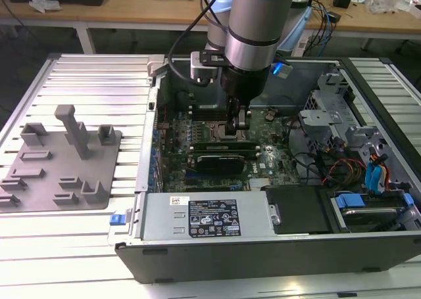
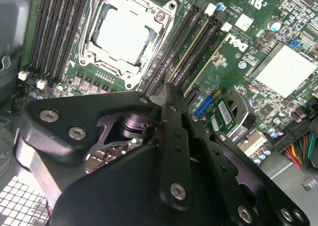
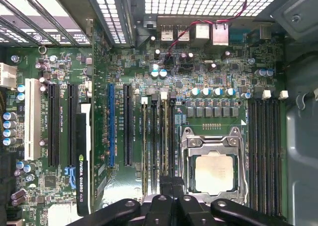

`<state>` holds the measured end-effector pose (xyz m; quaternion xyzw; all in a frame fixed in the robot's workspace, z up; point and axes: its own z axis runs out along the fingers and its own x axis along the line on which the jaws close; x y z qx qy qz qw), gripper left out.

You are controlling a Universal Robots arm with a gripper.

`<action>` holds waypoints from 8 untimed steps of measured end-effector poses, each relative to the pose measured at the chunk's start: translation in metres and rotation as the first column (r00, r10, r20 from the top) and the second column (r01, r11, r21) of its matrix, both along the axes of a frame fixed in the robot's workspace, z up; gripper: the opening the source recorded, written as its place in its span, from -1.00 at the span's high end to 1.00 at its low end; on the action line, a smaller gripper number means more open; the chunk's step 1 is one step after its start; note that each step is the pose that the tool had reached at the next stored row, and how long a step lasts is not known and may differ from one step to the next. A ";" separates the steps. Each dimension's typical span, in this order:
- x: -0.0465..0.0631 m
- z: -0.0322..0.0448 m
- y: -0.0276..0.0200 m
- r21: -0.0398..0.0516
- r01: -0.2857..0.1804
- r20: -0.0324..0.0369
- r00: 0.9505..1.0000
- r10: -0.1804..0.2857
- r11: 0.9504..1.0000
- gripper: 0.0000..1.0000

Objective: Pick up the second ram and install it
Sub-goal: 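Press down the second ram until it locks into place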

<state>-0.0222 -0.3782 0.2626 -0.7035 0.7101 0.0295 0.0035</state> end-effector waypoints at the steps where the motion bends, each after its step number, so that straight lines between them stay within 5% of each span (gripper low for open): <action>1: 0.000 0.0000 0.0000 0.000 0.000 0.000 1.000 0.000 1.000 0.84; 8: 0.008 -0.0002 0.0000 0.001 0.000 0.000 1.000 0.000 1.000 0.84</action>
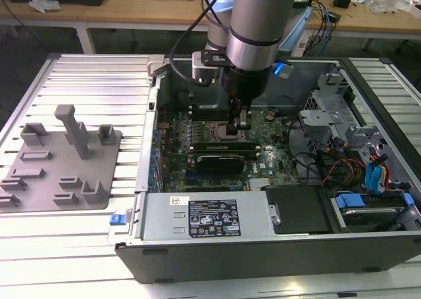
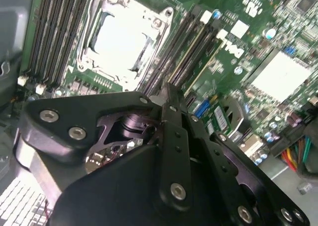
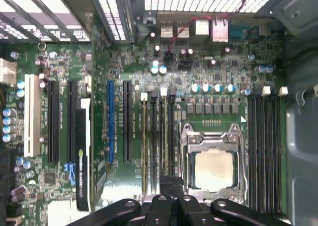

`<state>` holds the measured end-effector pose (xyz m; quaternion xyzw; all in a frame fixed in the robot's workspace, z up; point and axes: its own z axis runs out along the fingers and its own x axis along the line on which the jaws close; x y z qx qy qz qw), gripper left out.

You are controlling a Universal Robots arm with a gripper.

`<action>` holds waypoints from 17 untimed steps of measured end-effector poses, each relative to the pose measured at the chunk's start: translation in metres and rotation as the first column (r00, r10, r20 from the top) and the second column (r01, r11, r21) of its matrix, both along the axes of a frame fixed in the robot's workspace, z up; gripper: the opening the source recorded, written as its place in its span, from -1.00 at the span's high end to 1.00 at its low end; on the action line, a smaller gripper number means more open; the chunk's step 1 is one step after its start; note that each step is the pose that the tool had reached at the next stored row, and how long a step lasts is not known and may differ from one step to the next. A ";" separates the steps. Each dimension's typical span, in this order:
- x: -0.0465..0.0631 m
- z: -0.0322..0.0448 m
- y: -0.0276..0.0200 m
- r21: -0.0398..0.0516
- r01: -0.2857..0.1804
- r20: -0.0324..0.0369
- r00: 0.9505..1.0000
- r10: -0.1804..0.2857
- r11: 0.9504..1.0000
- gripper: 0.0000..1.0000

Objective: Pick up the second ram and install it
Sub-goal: 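Press down the second ram until it locks into place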

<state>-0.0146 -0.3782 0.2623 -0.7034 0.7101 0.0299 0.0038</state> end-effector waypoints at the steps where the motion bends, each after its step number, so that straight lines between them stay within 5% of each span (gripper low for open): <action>1: 0.004 -0.0002 0.0000 0.000 0.000 0.000 1.000 0.000 1.000 0.84; 12: 0.040 -0.0047 0.0000 0.000 0.000 -0.001 1.000 0.000 1.000 0.84; 17: 0.040 -0.0109 0.0001 0.000 0.000 -0.001 1.000 0.000 1.000 0.84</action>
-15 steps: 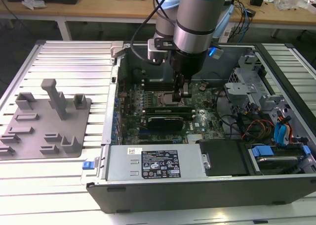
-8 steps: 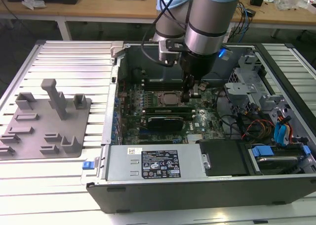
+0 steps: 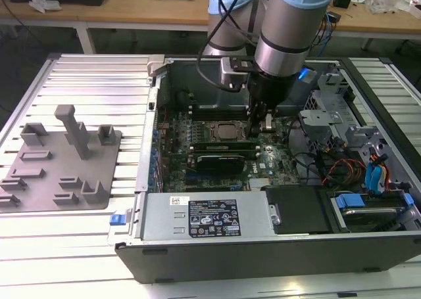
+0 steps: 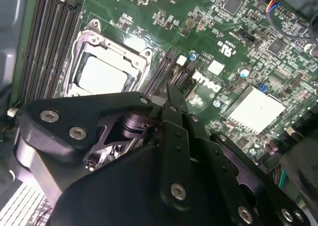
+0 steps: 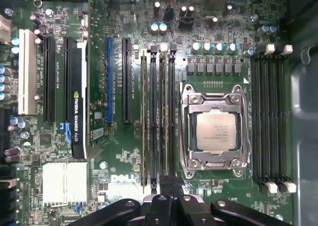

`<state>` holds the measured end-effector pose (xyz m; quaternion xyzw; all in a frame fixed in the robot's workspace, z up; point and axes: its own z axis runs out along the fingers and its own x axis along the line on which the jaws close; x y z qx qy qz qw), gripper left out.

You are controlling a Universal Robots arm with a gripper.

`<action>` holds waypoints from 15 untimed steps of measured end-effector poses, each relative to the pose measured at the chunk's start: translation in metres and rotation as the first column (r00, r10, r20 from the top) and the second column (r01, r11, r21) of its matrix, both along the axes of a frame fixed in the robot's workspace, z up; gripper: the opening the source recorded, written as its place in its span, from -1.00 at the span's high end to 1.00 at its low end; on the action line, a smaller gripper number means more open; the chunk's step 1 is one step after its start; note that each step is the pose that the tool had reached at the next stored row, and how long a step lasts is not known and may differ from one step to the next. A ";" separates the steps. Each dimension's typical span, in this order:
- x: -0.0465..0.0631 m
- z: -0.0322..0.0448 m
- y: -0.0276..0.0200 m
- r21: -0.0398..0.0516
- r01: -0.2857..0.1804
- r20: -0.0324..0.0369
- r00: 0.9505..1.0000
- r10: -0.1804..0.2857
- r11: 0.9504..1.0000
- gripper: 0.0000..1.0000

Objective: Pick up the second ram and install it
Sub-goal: 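Press down the second ram until it locks into place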

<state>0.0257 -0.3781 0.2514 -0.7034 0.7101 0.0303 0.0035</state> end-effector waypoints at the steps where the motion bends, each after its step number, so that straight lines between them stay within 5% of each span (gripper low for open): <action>1: 0.000 -0.0026 0.0000 0.000 0.000 0.000 1.000 0.000 1.000 0.84; 15: 0.003 -0.0161 0.0001 0.007 0.000 0.000 1.000 0.000 1.000 0.84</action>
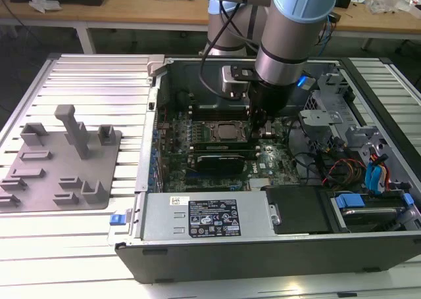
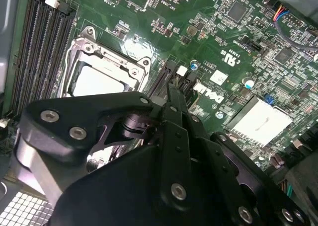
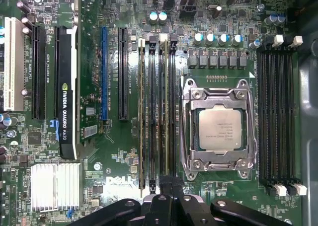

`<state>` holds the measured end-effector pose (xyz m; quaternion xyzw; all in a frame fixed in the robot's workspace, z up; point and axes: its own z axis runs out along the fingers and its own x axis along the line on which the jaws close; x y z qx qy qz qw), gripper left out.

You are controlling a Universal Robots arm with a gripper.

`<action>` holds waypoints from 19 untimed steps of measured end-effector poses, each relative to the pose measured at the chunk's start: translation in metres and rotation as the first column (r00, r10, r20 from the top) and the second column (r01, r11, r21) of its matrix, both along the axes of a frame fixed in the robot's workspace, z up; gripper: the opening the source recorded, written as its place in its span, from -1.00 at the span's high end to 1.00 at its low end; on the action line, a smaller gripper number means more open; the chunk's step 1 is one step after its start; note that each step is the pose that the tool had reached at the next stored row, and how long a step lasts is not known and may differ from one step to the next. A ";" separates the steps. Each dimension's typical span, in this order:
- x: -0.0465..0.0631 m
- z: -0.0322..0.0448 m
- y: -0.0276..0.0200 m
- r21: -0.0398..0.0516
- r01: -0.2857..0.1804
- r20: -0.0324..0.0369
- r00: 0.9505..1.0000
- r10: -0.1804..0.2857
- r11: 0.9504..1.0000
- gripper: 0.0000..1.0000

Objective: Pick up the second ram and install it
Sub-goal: 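Press down the second ram until it locks into place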

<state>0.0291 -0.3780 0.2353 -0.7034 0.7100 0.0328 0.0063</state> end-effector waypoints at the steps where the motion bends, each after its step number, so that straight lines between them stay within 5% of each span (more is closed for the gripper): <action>1: 0.000 -0.0002 -0.0001 0.000 0.000 0.000 1.000 0.000 1.000 0.84; 19: 0.000 -0.0065 0.0000 0.001 0.000 0.000 1.000 0.000 1.000 0.84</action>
